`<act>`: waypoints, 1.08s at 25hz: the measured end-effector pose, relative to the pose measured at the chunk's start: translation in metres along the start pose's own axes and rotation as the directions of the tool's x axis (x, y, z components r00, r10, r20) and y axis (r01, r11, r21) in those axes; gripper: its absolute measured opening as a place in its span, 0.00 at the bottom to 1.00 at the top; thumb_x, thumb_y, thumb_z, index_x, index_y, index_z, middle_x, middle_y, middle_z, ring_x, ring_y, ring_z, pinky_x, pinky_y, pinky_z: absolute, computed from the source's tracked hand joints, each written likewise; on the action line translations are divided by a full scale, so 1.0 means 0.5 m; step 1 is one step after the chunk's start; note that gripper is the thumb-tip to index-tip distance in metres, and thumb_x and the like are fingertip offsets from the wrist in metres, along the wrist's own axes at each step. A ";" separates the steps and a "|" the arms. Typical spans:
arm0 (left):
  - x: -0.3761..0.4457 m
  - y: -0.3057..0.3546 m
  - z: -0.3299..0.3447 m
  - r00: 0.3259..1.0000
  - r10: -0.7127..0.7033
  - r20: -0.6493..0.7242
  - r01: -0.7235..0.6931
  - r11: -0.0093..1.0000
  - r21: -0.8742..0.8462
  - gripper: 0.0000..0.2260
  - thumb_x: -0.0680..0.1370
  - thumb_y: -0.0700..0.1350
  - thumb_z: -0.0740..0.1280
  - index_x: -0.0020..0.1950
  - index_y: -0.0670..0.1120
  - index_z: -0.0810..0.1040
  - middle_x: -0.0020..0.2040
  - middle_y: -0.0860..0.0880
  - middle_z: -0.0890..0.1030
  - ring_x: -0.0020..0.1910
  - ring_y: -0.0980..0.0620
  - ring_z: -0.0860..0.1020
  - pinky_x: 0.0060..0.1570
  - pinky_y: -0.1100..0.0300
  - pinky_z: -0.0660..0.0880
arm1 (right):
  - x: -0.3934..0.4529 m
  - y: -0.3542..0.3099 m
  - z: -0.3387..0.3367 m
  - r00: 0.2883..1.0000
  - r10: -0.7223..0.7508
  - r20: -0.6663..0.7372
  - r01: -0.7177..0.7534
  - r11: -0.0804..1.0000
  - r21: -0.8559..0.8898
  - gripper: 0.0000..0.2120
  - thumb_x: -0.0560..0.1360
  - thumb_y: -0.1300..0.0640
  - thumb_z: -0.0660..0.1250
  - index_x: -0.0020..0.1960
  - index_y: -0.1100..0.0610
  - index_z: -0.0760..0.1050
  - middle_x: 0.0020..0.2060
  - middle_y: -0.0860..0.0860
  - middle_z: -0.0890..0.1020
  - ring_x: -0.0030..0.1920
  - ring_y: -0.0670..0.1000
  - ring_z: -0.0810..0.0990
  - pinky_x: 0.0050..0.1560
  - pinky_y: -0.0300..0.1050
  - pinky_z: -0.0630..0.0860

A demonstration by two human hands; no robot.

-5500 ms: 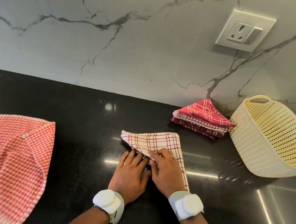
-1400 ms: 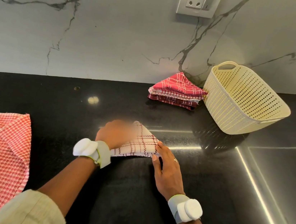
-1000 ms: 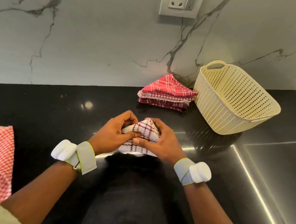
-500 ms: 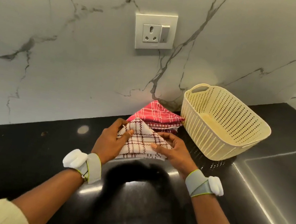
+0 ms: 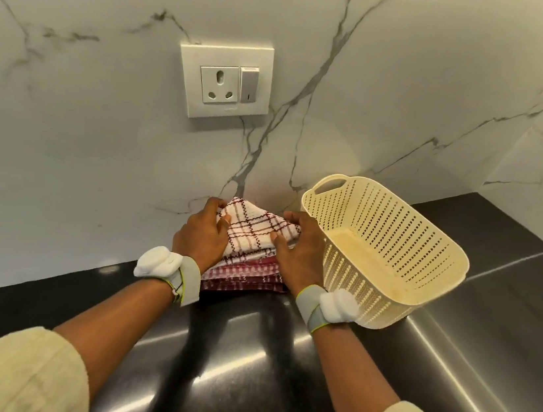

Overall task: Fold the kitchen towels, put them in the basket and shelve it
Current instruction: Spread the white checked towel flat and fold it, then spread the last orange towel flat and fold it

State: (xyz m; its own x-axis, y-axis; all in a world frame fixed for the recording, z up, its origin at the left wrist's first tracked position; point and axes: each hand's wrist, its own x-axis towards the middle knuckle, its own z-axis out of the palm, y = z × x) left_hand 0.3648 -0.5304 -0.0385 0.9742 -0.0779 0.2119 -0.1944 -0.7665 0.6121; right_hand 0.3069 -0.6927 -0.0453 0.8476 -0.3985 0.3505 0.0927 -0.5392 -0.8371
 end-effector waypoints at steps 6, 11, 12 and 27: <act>0.021 -0.007 0.041 0.988 0.152 -0.039 -0.145 0.980 0.139 0.15 0.82 0.49 0.56 0.68 0.54 0.69 0.64 0.49 0.75 0.56 0.42 0.77 0.49 0.49 0.74 | 0.007 0.026 0.025 0.998 -0.064 0.028 0.068 0.981 -0.180 0.13 0.72 0.62 0.68 0.56 0.55 0.74 0.53 0.54 0.75 0.54 0.56 0.74 0.56 0.50 0.73; 0.000 -0.004 0.051 0.938 0.341 -0.068 -0.299 0.891 0.342 0.17 0.80 0.50 0.55 0.66 0.47 0.72 0.64 0.43 0.73 0.58 0.41 0.73 0.53 0.47 0.71 | -0.013 0.027 0.031 0.978 -0.207 0.035 0.187 0.782 -0.594 0.17 0.70 0.56 0.68 0.59 0.52 0.74 0.59 0.53 0.76 0.58 0.55 0.75 0.61 0.51 0.68; -0.014 -0.001 0.051 0.924 0.378 -0.053 -0.336 0.872 0.357 0.18 0.79 0.50 0.55 0.66 0.46 0.71 0.66 0.43 0.73 0.62 0.42 0.72 0.59 0.47 0.69 | -0.016 0.025 0.038 0.962 -0.263 0.076 0.252 0.741 -0.623 0.18 0.70 0.56 0.67 0.60 0.52 0.74 0.60 0.52 0.76 0.61 0.55 0.73 0.66 0.52 0.63; -0.435 -0.229 -0.149 0.992 0.112 0.062 -0.110 0.993 -0.031 0.24 0.80 0.57 0.54 0.72 0.49 0.69 0.77 0.53 0.62 0.77 0.54 0.53 0.76 0.53 0.47 | -0.291 -0.073 0.118 0.776 -0.399 0.488 0.518 0.844 -0.135 0.22 0.74 0.58 0.63 0.68 0.60 0.72 0.71 0.58 0.70 0.72 0.59 0.66 0.72 0.53 0.62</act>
State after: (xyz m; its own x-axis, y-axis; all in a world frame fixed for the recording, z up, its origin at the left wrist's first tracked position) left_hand 0.1666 -0.3782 -0.0983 0.9515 -0.2030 0.2313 -0.3043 -0.7333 0.6080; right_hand 0.2110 -0.5709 -0.0906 0.8761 0.2677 0.4010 0.4472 -0.7619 -0.4685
